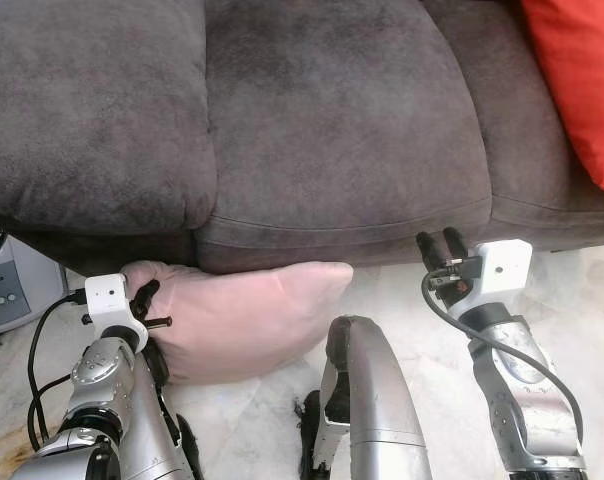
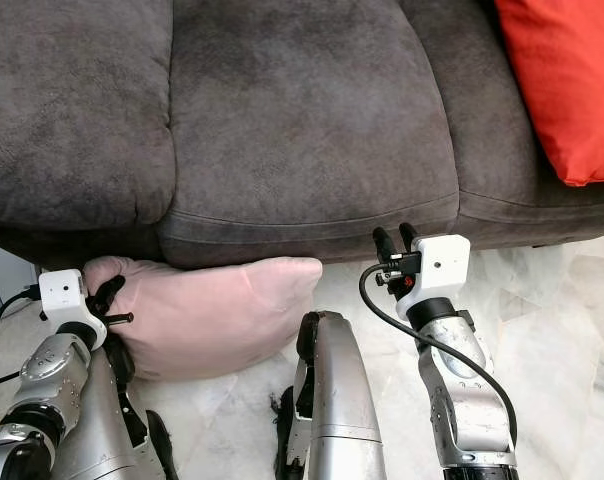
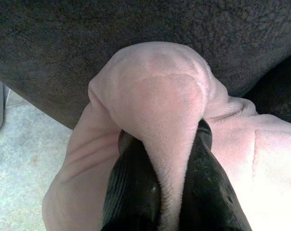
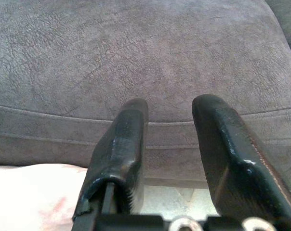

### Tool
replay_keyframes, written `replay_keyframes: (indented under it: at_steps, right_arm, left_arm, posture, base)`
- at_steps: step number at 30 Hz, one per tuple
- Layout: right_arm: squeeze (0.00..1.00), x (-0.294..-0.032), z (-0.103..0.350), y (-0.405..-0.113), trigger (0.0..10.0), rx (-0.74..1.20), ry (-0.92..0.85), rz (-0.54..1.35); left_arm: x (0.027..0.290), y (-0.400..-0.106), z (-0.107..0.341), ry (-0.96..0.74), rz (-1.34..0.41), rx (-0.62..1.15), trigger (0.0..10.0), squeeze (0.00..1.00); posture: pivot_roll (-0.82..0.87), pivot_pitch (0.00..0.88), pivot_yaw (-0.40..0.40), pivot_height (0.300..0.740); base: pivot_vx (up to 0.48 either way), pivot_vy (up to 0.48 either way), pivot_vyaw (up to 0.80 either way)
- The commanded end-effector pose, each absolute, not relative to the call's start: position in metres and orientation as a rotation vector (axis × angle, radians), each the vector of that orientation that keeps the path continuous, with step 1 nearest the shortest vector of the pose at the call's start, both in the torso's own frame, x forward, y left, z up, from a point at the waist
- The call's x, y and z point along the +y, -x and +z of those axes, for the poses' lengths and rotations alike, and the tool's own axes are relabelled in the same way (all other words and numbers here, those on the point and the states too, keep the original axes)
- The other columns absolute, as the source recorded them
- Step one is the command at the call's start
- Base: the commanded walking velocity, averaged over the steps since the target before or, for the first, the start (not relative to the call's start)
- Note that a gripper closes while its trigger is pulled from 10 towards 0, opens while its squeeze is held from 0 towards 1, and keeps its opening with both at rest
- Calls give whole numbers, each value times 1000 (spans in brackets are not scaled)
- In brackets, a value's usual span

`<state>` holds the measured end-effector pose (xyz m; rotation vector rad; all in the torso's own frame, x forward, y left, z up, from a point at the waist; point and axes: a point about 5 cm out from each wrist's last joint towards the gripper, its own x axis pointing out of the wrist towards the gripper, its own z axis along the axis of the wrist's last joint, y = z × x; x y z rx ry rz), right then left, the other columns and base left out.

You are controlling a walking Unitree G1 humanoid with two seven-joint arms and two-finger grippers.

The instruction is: Move the pillow to the sofa from floor

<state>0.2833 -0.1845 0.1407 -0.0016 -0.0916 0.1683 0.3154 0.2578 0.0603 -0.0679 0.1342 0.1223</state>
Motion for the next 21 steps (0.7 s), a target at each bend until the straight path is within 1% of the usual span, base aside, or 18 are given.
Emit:
replay_keyframes:
  at_steps: [1, 18, 19, 20, 21]
  right_arm:
    - [0, -191, 133, -280, 10000, -63, 7, 143]
    - [0, -191, 133, -280, 10000, -63, 7, 143]
    - [0, -187, 129, -281, 10000, -61, -10, 139]
    - [0, -183, 126, -282, 10000, -59, -22, 137]
    - [0, -183, 126, -282, 10000, -59, -22, 137]
  left_arm:
    - [258, -307, 50, 59, 133, 169, 0, 0]
    - [258, -307, 50, 59, 133, 169, 0, 0]
    - [249, -308, 53, 59, 137, 114, 10000, 0]
    - [242, -309, 56, 62, 140, 74, 10000, 0]
    - [242, -309, 56, 62, 140, 74, 10000, 0]
  posture:
    - [9, 309, -203, 474]
    - [9, 309, -203, 474]
    - [58, 289, -153, 474]
    - [59, 289, -151, 474]
    - [59, 289, -151, 474]
  base:
    - [0, 0, 0]
    - [0, 0, 0]
    - [-424, 0, 0]
    - [-424, 0, 0]
    - [-424, 0, 0]
